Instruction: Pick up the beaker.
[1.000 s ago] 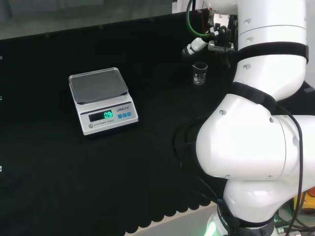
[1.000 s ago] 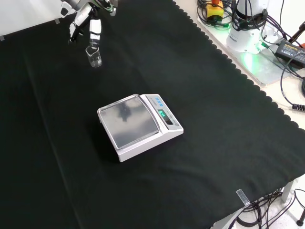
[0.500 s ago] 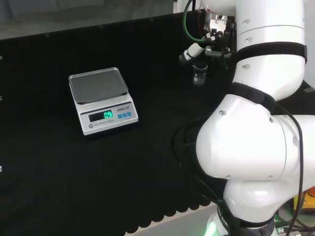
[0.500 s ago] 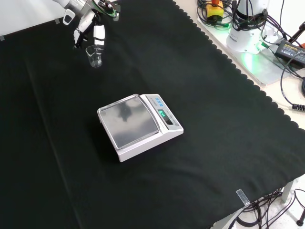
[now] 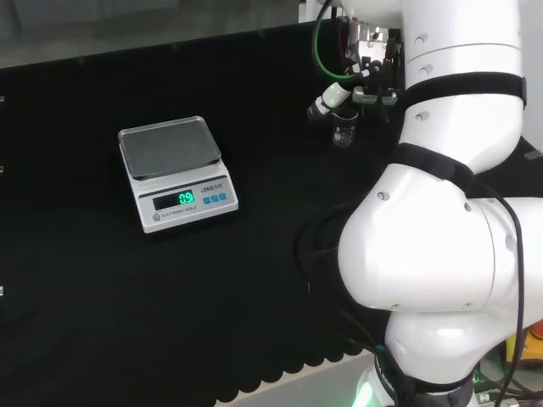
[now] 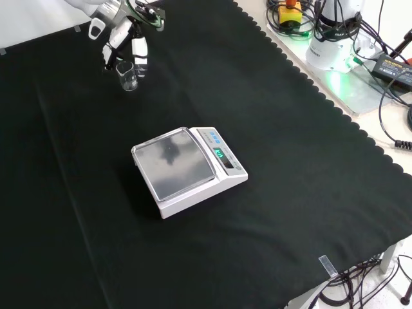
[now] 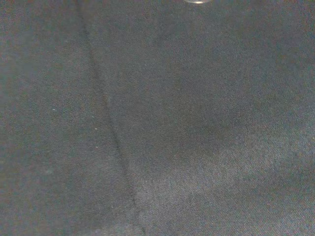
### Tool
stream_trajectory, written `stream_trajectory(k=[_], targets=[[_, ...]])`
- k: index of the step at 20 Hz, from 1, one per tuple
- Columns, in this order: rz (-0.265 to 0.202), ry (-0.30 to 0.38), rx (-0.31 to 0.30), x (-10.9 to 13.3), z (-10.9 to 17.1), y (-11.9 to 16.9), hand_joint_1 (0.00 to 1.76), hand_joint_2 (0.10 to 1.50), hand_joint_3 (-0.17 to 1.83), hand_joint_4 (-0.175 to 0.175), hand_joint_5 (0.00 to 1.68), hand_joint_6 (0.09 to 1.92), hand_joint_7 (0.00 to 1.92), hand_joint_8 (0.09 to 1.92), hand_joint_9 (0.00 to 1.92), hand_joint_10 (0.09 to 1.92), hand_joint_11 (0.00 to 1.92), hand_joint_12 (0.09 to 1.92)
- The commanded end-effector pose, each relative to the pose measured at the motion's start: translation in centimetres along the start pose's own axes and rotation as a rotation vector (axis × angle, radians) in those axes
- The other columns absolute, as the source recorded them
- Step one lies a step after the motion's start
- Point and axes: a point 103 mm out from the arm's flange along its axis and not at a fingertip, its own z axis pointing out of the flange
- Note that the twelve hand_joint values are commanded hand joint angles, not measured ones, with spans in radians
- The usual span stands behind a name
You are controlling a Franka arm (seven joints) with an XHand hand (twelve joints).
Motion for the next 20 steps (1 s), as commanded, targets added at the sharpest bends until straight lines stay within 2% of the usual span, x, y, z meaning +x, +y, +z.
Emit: stream_trajectory(k=[1,4,8,15,17,20], targets=[[0.092,-0.049,-0.010,1.0,1.8,0.9,0.54,0.72,-0.02,-0.070,0.31,0.09,0.09,0.82,0.05,0.94,0.28,1.45],[0.117,-0.042,-0.048,0.6,2.2,1.1,0.59,0.73,-0.01,-0.073,0.32,0.09,0.15,0.81,0.16,0.92,0.38,1.39],[0.149,-0.046,-0.082,0.5,2.4,1.3,0.71,0.76,0.01,-0.085,0.37,0.09,0.28,0.81,0.41,0.82,0.58,1.28],[0.166,-0.055,-0.150,0.9,2.0,1.3,0.96,0.82,0.08,-0.118,0.50,0.14,0.57,0.81,0.87,0.55,1.09,0.91],[0.164,-0.062,-0.169,1.3,1.9,1.3,1.05,0.82,0.15,-0.126,0.53,0.22,0.63,0.80,1.00,0.44,1.23,0.79],[0.149,-0.054,-0.200,1.1,1.7,1.3,1.17,0.76,0.41,-0.146,0.65,0.54,0.77,0.77,1.21,0.28,1.40,0.65]])
